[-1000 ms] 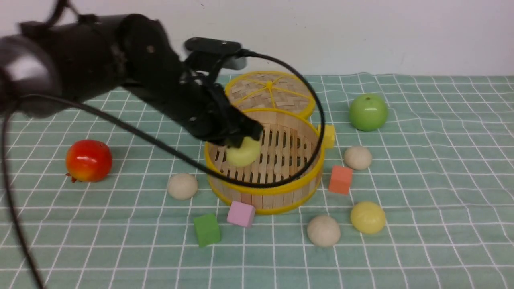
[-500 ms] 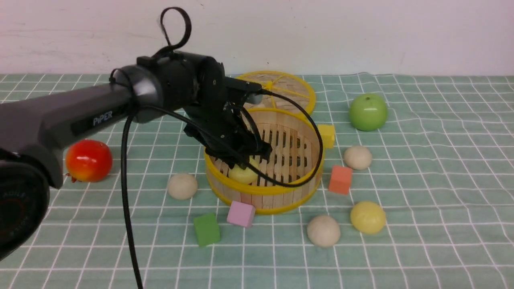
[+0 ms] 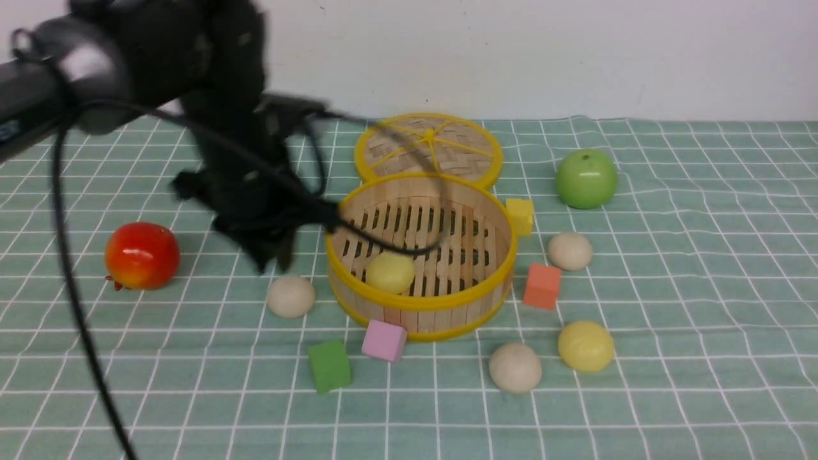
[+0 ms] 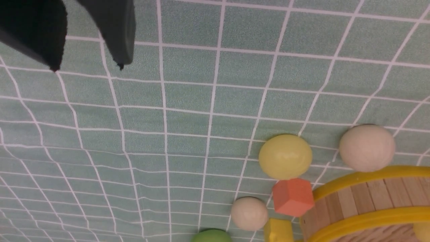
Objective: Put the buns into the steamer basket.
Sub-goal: Use the left arm to grab a steamed stuffed bun
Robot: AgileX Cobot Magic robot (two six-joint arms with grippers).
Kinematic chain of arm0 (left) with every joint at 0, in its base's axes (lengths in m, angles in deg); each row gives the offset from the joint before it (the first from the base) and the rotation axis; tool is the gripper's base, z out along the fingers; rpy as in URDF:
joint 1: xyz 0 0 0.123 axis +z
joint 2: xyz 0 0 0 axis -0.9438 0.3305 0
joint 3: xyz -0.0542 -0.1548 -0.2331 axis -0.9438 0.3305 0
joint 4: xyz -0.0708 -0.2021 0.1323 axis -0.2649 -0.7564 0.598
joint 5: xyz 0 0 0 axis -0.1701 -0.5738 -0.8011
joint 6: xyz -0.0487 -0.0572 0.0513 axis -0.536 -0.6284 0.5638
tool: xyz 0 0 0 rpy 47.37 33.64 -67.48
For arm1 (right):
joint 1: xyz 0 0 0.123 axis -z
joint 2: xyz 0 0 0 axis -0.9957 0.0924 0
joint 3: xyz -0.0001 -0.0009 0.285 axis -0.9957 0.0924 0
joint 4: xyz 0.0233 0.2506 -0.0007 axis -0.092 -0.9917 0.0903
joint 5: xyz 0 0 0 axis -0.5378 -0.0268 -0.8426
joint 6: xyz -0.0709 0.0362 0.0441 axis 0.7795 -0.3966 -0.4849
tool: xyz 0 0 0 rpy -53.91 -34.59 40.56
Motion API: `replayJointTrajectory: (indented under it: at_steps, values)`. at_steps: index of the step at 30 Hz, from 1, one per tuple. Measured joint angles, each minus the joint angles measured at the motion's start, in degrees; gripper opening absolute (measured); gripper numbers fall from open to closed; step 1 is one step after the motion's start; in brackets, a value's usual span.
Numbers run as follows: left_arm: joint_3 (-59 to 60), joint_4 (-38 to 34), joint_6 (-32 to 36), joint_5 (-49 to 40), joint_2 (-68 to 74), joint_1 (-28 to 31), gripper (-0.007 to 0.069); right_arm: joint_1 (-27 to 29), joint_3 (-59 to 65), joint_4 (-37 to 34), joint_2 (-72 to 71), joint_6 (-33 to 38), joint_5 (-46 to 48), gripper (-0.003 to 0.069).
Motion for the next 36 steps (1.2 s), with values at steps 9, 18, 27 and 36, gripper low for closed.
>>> replayJointTrajectory:
  at_steps: [9, 18, 27, 36]
  values:
    - [6.6, -9.7, 7.0, 14.7, 0.7, 4.8, 0.0111, 0.0, 0.0, 0.0, 0.0, 0.0, 0.0, 0.024]
    - [6.6, -11.5, 8.6, 21.3, 4.9, 4.8, 0.0225, 0.0, 0.0, 0.0, 0.0, 0.0, 0.0, 0.024]
    - [6.7, -12.2, 8.8, 24.8, 7.6, 4.8, 0.0244, 0.0, 0.0, 0.0, 0.0, 0.0, 0.0, 0.024]
    - [6.6, -12.3, 8.9, 25.7, 9.7, 4.8, 0.0201, 0.0, 0.0, 0.0, 0.0, 0.0, 0.0, 0.024]
